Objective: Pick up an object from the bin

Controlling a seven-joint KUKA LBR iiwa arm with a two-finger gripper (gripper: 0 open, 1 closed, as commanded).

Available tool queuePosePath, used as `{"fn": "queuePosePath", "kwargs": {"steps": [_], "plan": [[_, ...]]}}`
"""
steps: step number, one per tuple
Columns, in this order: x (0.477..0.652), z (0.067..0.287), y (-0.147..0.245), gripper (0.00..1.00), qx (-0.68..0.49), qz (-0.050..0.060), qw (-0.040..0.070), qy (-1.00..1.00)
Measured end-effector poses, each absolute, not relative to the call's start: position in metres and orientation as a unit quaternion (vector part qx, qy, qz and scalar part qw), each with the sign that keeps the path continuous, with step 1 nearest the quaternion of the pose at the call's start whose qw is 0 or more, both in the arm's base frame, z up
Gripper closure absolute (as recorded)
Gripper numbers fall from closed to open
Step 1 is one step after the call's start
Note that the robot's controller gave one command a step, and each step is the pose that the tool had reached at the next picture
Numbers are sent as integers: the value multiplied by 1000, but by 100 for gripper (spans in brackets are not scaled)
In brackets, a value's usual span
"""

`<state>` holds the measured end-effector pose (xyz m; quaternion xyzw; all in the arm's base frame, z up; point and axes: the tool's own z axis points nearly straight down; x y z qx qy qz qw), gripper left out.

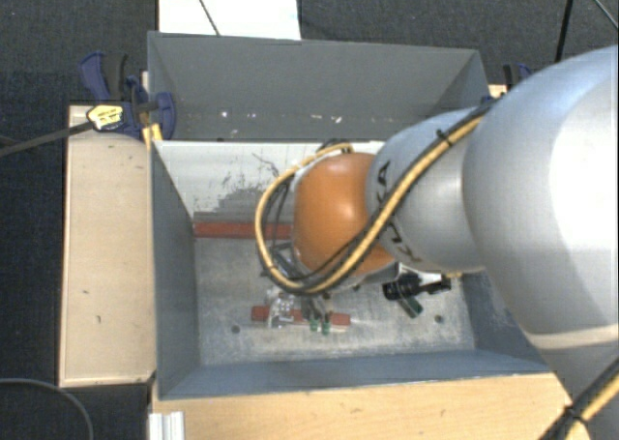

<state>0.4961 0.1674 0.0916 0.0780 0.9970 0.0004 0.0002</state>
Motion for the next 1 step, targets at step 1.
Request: {"fn": "queuePosePath", "kwargs": {"steps": [1], "plan": [[504, 275, 181, 100, 66, 2, 4, 998]]}}
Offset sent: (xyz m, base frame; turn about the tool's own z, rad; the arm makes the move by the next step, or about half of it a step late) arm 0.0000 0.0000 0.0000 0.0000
